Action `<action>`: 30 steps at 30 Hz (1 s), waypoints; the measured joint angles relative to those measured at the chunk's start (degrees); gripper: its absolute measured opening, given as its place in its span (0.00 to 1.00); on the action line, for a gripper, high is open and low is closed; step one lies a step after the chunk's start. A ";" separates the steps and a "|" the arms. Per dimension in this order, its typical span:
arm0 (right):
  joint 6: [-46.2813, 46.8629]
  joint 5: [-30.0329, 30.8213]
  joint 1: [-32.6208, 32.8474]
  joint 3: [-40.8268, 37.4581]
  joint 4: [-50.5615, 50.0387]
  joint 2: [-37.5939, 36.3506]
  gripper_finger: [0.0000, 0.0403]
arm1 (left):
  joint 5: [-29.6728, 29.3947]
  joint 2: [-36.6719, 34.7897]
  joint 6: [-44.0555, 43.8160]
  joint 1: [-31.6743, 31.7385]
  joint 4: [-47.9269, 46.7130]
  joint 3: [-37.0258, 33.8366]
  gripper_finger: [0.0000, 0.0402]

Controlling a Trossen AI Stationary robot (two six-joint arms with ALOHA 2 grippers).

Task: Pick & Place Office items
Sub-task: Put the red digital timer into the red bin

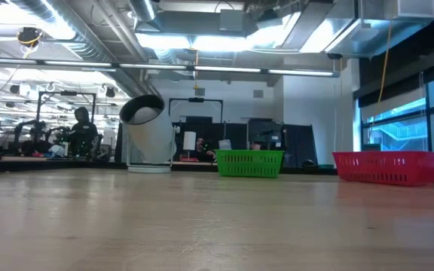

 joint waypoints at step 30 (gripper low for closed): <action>51.63 9.48 -21.90 -13.80 -67.00 0.13 0.41 | 18.48 0.00 33.31 22.57 0.02 0.00 0.69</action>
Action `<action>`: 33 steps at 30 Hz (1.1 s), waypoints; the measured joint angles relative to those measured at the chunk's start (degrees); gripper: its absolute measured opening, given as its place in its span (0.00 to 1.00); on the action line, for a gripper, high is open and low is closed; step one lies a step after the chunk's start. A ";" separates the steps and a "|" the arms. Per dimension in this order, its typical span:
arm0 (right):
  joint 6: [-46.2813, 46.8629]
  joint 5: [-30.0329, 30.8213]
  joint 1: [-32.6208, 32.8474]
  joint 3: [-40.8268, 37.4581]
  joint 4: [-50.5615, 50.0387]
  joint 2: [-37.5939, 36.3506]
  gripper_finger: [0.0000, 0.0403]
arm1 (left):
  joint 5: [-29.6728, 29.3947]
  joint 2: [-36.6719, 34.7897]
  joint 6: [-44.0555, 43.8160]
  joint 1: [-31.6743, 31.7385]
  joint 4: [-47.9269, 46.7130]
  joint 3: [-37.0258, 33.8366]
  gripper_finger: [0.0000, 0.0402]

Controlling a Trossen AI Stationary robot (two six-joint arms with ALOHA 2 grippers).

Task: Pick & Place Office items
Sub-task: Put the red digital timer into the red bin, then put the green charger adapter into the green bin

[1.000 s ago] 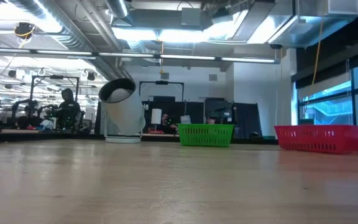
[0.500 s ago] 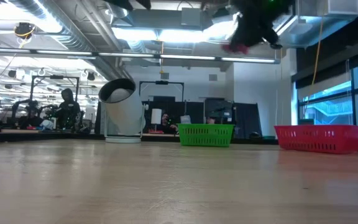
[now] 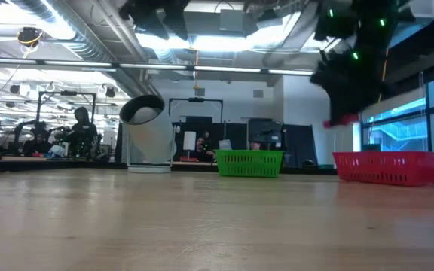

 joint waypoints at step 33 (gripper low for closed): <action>-5.85 -19.49 1.51 3.69 -4.07 0.01 0.72 | 15.78 -0.02 4.89 8.26 6.40 0.00 0.69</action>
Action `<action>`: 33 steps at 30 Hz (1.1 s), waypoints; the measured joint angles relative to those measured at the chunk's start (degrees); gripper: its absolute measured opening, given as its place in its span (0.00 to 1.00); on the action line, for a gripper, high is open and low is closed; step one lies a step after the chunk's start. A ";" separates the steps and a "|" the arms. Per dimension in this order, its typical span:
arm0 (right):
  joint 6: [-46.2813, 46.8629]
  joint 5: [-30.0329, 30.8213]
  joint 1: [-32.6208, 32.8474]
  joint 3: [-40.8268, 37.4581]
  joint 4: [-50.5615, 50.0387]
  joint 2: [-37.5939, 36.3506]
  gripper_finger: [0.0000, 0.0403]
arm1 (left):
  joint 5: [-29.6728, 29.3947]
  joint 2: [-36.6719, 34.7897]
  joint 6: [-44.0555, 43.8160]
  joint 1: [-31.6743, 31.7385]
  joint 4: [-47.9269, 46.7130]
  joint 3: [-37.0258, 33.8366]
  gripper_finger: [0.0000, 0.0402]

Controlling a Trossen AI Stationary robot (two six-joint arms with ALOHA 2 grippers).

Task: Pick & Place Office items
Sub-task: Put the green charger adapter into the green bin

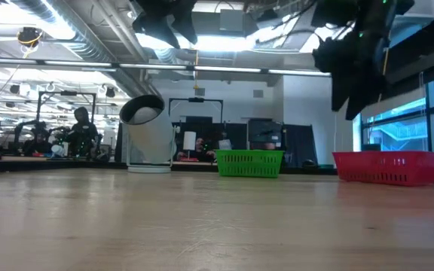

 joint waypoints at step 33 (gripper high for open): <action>27.48 2.48 44.36 0.23 8.09 5.35 0.69 | 11.47 6.32 -32.32 -18.67 -0.08 0.02 0.69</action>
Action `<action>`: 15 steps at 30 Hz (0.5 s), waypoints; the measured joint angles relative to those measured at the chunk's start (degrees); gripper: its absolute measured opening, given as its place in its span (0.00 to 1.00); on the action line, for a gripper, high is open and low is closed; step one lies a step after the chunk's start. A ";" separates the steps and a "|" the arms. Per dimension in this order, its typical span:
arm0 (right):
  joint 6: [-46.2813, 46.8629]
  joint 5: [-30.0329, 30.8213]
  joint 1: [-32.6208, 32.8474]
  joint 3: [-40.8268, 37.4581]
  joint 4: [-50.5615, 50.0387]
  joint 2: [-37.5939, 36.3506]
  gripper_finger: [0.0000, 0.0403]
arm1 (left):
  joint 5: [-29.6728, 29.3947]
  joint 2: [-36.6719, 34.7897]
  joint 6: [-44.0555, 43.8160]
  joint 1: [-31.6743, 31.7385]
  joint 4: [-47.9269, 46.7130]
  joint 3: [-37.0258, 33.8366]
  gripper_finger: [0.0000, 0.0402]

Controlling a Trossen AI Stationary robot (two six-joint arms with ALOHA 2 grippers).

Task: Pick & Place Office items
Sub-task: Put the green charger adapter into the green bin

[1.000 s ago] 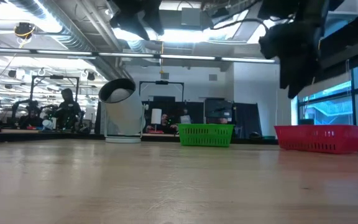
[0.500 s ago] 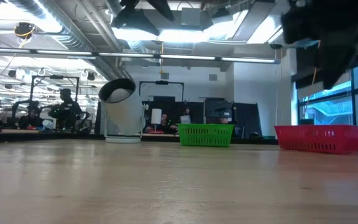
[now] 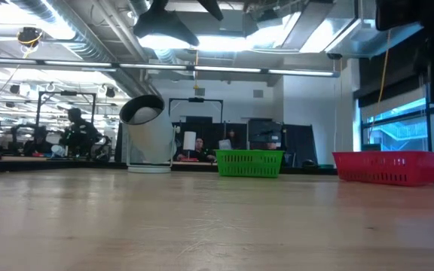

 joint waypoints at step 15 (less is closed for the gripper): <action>23.32 -11.81 8.52 -0.03 17.09 18.84 0.69 | 0.42 4.13 -3.70 -7.16 -0.26 0.00 0.69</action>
